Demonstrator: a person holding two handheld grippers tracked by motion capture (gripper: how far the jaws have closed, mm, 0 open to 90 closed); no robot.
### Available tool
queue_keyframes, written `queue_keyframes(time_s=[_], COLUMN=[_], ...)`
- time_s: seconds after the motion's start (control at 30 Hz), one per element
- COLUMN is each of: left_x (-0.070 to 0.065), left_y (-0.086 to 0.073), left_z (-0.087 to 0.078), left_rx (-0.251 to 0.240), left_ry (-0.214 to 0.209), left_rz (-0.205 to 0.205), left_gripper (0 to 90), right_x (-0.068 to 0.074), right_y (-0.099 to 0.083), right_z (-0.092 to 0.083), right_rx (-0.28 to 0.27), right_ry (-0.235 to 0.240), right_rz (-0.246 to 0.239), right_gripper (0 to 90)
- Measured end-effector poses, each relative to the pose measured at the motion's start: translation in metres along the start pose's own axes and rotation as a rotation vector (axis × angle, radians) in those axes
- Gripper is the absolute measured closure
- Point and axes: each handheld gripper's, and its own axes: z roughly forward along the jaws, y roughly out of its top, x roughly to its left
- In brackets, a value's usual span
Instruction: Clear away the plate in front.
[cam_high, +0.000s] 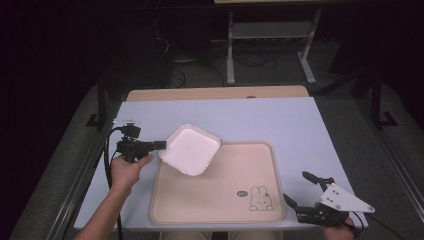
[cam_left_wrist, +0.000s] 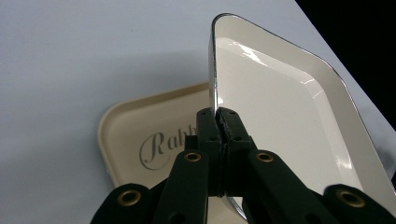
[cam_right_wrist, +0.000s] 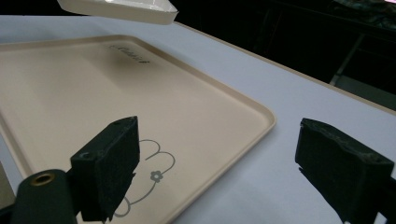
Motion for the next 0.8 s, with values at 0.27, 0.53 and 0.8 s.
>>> queue_keyframes(time_s=[0.27,0.53,0.8], left_x=[-0.006,-0.012,-0.016], left_y=[-0.011,-0.019,-0.031], left_z=[0.007,0.015,0.023], left_rx=[0.019,0.029,0.041], left_ry=[-0.021,-0.033,-0.044], left_rz=[0.007,0.009,-0.002], left_gripper=[88.8,88.8,88.8], right_x=[0.0,0.0,0.0], right_y=[0.0,0.0,0.0], right_z=[0.0,0.0,0.0], right_rx=[0.003,0.002,0.0], right_ry=[0.012,0.011,0.01], right_rz=[0.003,0.002,0.002], right_gripper=[13.0,12.9,12.9])
